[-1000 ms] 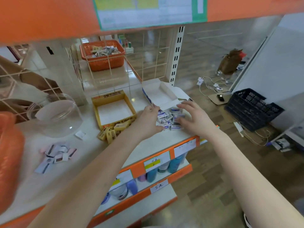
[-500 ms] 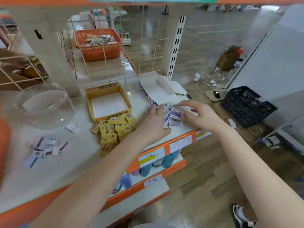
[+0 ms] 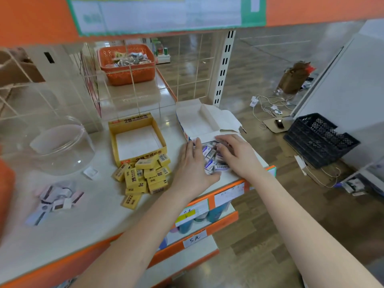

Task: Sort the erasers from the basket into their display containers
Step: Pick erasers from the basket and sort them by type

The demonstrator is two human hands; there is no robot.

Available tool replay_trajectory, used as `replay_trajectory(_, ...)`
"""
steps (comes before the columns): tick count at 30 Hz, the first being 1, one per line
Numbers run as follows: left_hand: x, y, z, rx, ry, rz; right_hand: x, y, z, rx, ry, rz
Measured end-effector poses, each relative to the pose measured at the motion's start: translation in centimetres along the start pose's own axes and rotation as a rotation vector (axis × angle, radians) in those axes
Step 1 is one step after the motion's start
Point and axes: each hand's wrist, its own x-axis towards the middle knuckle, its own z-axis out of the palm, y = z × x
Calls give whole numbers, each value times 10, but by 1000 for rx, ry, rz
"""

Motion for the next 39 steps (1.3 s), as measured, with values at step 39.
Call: replay_trajectory(39,-29,6,-32,42,-138,110,-8,-5,-4,161,178,114)
